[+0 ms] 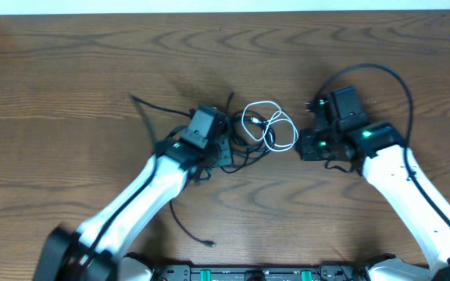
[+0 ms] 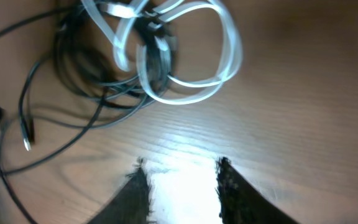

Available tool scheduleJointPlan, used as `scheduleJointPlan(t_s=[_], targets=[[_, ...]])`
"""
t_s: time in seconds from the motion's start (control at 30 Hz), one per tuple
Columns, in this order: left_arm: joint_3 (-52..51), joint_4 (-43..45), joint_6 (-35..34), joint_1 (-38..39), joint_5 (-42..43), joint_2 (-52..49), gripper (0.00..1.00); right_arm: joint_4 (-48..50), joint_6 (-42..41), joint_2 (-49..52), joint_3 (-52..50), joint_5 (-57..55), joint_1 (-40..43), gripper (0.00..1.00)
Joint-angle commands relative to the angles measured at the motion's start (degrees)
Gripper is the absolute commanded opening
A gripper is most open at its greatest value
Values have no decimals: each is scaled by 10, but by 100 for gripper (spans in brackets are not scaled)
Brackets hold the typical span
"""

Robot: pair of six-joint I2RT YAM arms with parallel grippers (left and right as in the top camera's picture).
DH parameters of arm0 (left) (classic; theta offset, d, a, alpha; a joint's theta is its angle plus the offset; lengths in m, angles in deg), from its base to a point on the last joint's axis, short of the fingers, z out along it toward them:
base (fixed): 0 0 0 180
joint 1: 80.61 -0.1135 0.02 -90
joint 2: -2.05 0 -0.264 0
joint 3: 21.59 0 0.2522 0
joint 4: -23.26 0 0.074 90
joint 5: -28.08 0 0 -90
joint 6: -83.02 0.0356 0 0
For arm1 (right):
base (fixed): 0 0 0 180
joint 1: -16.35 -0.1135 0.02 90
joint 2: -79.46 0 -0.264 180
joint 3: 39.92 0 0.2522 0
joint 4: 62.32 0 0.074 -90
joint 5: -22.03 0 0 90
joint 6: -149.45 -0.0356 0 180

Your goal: Untangle cables

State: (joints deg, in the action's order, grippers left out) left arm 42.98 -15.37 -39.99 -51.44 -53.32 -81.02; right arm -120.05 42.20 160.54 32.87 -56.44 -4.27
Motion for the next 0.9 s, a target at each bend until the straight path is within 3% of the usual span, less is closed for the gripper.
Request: scheduleJointPlan(t_s=[0.0,0.27,0.37,0.53,0.73,0.87], targets=[[0,-42,3,1,-16,72,8,24,97,17,0,43,-35,40],[0,-113,-5,1,-12,178,8,79,126,112,0,31,-90,39],[0,-136,-5,1,-12,212,8,86,126,157,0,26,-94,34],[0,-153,-19,1,-12,226,8,89,126,164,0,41,-95,37],[0,-154,-23,1,-12,221,7,102,171,165,0,153,-101,47],[0,-153,-23,1,-12,217,8,99,172,171,0,150,-120,41]])
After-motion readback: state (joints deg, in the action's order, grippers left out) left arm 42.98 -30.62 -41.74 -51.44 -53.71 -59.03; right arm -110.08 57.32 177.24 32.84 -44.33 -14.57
